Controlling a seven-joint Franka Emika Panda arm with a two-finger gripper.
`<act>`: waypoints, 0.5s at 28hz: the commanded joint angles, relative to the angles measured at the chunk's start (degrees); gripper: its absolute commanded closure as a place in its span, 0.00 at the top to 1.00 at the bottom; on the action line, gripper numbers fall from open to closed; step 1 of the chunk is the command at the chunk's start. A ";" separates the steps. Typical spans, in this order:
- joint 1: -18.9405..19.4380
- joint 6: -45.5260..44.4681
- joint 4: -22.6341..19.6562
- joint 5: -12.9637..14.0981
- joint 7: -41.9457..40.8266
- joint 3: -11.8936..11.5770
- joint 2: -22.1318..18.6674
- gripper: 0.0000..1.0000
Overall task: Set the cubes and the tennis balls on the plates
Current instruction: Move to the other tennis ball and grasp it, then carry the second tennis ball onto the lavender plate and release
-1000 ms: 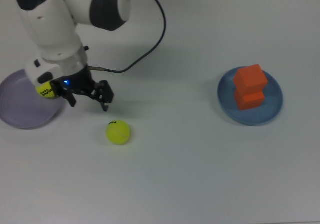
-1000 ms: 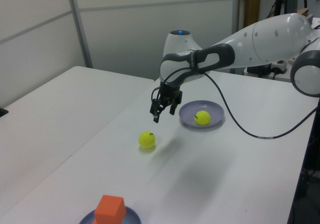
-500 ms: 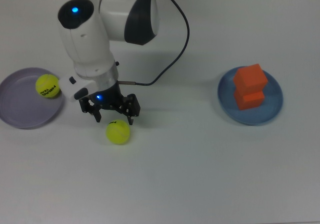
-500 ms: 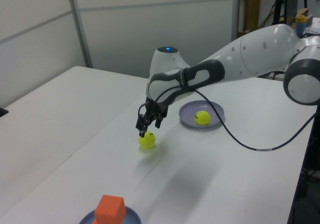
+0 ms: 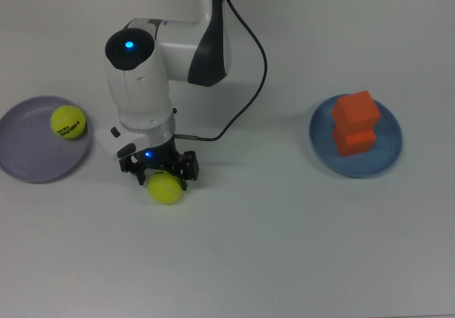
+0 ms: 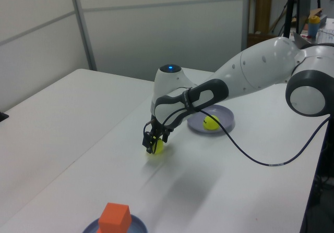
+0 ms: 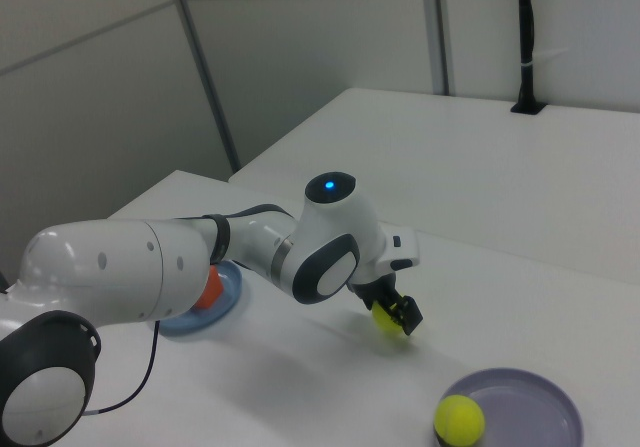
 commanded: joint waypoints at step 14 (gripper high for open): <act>-4.52 -1.16 0.72 0.57 1.97 -0.97 -7.41 0.00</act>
